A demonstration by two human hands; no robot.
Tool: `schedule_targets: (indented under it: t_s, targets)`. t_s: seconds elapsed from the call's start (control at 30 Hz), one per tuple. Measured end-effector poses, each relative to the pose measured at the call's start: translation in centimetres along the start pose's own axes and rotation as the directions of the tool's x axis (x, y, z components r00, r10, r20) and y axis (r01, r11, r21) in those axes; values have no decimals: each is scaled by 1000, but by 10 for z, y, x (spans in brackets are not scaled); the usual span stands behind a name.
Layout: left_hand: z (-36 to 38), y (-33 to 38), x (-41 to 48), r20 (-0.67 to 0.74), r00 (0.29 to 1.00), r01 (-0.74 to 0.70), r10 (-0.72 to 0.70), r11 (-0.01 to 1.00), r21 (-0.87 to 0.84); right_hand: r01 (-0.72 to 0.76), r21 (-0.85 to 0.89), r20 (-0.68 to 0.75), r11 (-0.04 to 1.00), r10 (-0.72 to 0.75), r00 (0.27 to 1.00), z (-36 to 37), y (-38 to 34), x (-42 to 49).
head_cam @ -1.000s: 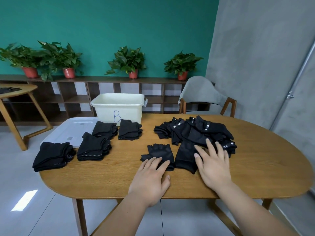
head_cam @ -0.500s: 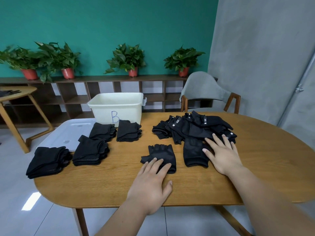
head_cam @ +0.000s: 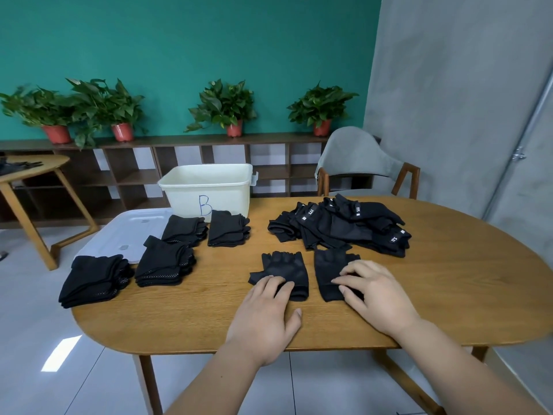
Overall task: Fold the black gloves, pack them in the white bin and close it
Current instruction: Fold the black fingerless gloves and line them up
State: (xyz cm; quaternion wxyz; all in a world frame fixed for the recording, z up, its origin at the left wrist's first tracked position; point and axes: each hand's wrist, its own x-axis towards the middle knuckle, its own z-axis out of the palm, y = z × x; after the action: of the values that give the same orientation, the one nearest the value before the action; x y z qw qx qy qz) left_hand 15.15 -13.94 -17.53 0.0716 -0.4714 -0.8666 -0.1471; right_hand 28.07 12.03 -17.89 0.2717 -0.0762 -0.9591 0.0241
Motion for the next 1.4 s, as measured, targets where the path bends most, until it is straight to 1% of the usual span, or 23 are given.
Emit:
schedule_targets:
  t_s: [0.13,0.2,0.37,0.43,0.53,0.57,0.63,0.7,0.73,0.8,0.87,0.9,0.97,1.1,1.2,1.27,1.33,1.4]
  targets:
    - [-1,1,-2,-30,1000,-5,6,1000,24,-23,-44,-42,999,21,999,-8,-8,-10]
    - [-1,1,-3,-36,999,19,-18,1000,24,-55,-96,-53,994,50,997,-10,-12,-13]
    - [-3,4,-3,7,997,77,-77,997,27,-176,-257,-48,950,169,984,-10,-17,-16]
    - [-4,5,-3,2,997,80,-80,995,55,-181,-302,-80,936,165,983,-12,-21,-15]
    - [-3,4,-3,-6,998,64,-64,994,92,-169,-260,-152,951,133,979,-15,-30,-9]
    - [-3,3,-2,-3,999,51,-51,994,96,-153,-235,-156,960,118,981,-15,-35,-5]
    - [-1,3,0,17,1000,14,-16,994,110,-128,-201,-81,971,114,990,-13,-48,6]
    - [-1,2,1,49,999,-15,9,992,123,-127,-205,65,971,143,988,-8,-59,12]
    - [0,2,1,74,997,-17,9,993,121,-151,-219,144,964,185,972,-3,-62,14]
    - [0,2,2,133,991,0,-14,995,103,-262,-242,284,934,326,902,1,-64,15]
    - [-1,2,4,176,983,26,-42,995,93,-390,-239,371,889,455,810,2,-64,15]
    - [-1,2,5,192,980,34,-52,995,93,-424,-236,391,874,485,782,2,-64,15]
    - [-1,2,7,220,973,41,-63,994,103,-449,-232,406,863,505,761,1,-65,13]
    - [-4,3,12,288,955,38,-72,992,121,-450,-198,403,871,491,773,2,-63,9]
    - [-5,4,14,315,946,34,-72,991,127,-404,-172,420,898,438,795,3,-59,8]
    - [-2,3,12,279,958,30,-62,993,118,-372,-149,399,916,400,825,2,-59,6]
    - [2,3,6,207,977,21,-43,994,106,-348,-138,338,927,374,864,3,-61,1]
    - [4,2,4,133,991,6,-20,994,108,-321,-151,298,935,352,887,4,-62,-1]
